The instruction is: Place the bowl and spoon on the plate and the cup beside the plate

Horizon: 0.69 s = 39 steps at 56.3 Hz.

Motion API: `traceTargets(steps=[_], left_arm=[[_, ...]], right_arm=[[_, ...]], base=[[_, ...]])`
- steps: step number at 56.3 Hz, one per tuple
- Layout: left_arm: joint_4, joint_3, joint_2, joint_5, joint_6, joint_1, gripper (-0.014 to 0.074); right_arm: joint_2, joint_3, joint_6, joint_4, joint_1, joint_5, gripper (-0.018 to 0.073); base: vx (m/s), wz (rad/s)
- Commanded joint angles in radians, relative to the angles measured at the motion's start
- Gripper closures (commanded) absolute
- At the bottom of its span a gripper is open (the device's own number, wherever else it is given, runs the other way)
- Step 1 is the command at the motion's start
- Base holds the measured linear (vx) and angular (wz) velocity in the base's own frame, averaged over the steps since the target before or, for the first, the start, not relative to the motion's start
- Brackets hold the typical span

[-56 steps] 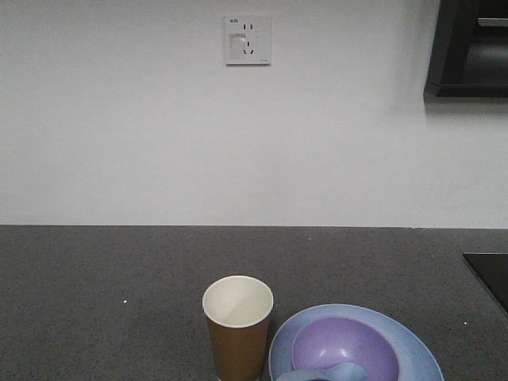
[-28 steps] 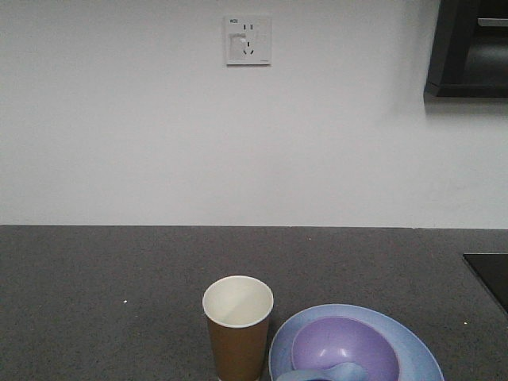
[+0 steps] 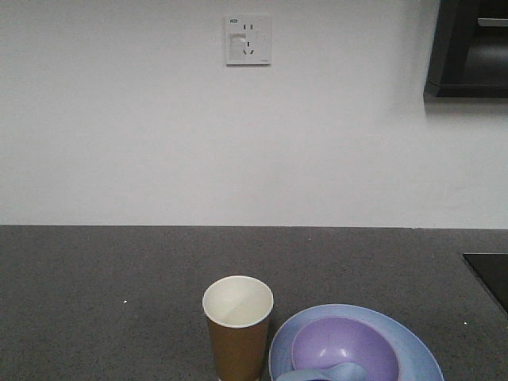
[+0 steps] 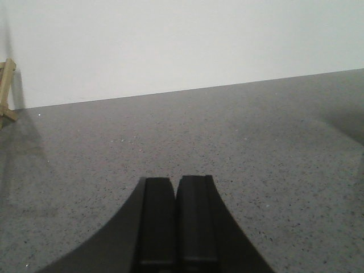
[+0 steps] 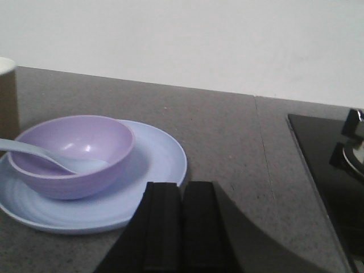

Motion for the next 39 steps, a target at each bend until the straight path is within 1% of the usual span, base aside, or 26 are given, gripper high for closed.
traceTargets(steps=[1,8,11,39], left_arm=[[0.001,-0.025,-0.007,-0.085,0.001,-0.001,0.0603],[0.001,-0.025,-0.007,-0.085,0.001,-0.001,0.0603],[0.001,-0.025,-0.007,-0.085,0.001,-0.001,0.0603],[0.001,-0.025,-0.007,-0.085,0.001,-0.001,0.0603]], right_arm=[[-0.058,0.088,0.051,-0.022,-0.052,-0.171,0.0568],[-0.148,0.198,0.077,-0.004,-0.117,-0.201,0.0568],[-0.167,0.192,0.078,0.000,-0.135,-0.141,0.0568],[-0.164,0.192,0.074,-0.003,-0.138,-0.131,0.0568]], base=[[0.00,0.00],[0.00,0.00],[0.00,0.00],[0.00,0.00]])
